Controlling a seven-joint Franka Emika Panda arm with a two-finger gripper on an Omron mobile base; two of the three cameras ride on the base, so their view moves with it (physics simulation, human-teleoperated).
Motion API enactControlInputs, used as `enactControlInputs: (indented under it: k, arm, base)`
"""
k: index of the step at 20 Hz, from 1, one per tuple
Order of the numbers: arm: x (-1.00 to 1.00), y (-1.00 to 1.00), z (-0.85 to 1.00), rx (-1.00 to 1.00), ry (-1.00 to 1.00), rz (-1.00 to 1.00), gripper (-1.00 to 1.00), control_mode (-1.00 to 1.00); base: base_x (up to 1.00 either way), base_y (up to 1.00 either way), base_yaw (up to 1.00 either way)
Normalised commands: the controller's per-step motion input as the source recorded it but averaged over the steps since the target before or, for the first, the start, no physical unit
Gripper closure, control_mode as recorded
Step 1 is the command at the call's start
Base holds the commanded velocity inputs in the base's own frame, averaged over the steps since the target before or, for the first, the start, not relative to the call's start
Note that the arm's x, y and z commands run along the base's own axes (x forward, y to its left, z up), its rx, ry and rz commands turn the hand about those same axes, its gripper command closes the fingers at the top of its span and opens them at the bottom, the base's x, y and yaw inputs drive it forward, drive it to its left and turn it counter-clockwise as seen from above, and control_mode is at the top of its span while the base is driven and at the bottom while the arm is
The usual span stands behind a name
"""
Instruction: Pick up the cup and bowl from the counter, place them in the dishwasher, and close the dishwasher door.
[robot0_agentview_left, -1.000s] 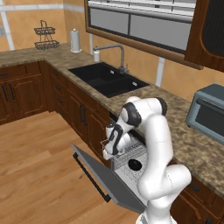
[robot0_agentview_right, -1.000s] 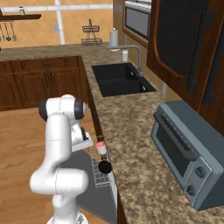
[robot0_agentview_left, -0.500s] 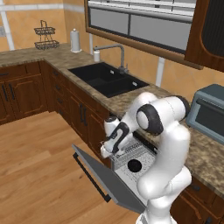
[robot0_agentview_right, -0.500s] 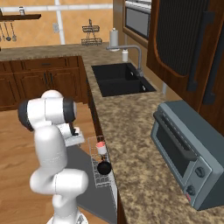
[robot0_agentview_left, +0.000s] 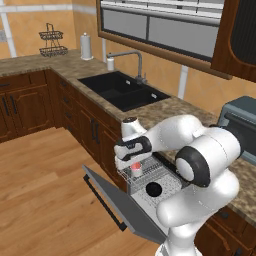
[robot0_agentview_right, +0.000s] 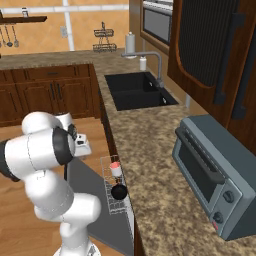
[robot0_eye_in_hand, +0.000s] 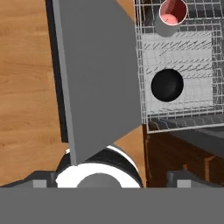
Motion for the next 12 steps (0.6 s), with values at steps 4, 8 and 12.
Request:
enactControlInputs:
  k: [4, 8, 12]
  arm:
    - [-0.41, 0.86, 0.22, 0.00, 0.16, 0.00, -1.00, -1.00]
    - [-0.12, 0.72, -0.06, -0.02, 0.02, 0.00, -1.00, -1.00]
    - [0.00, 0.58, -0.52, -0.13, 0.00, 0.00, -1.00, -1.00]
  base:
    - [0.00, 0.00, 0.00]
    - [0.00, 0.00, 0.00]
    - [0.00, 0.00, 0.00]
